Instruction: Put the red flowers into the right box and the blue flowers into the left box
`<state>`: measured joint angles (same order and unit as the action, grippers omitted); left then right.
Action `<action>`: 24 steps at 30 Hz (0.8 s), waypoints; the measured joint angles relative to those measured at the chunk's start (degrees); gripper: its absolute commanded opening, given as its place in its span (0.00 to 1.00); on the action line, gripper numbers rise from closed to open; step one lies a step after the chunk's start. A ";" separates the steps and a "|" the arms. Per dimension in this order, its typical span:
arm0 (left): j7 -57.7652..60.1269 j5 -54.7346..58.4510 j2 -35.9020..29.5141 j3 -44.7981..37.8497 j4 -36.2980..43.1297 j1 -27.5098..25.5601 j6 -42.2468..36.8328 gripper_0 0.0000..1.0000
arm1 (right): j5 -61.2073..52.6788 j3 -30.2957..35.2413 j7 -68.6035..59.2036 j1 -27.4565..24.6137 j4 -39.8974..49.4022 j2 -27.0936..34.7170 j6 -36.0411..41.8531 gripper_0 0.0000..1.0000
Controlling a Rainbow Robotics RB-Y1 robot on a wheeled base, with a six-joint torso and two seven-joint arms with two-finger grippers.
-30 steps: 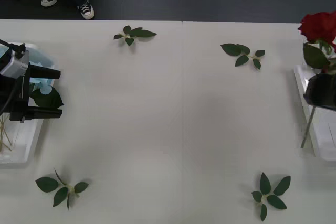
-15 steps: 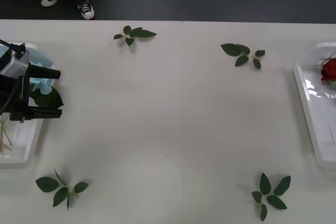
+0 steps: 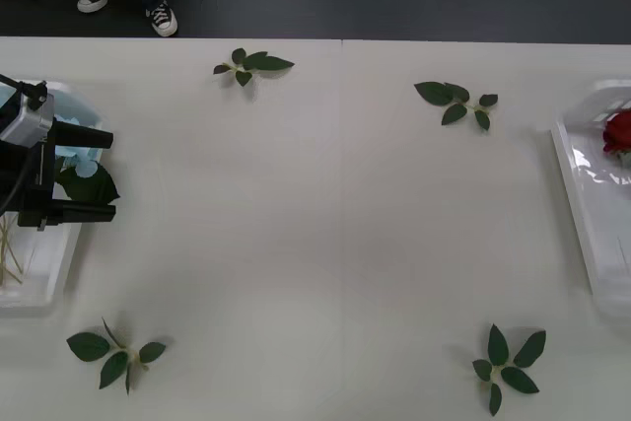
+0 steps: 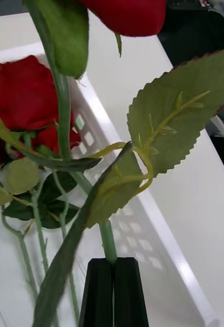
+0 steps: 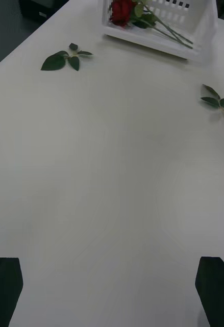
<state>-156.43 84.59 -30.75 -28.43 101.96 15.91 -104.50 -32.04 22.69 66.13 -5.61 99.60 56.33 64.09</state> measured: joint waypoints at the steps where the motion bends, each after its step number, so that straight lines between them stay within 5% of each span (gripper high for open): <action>1: 0.00 0.00 0.00 0.00 0.00 0.00 0.00 1.00 | 0.01 -0.01 0.37 0.00 -0.60 0.00 -0.18 0.00; 24: 0.00 0.00 0.00 -0.01 0.00 0.00 0.00 1.00 | 1.42 -10.59 1.73 3.98 -6.48 0.01 -3.88 0.00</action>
<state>-156.43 84.59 -30.75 -28.43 101.96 15.91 -104.50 -30.62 12.10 67.86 -1.63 93.11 56.34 60.21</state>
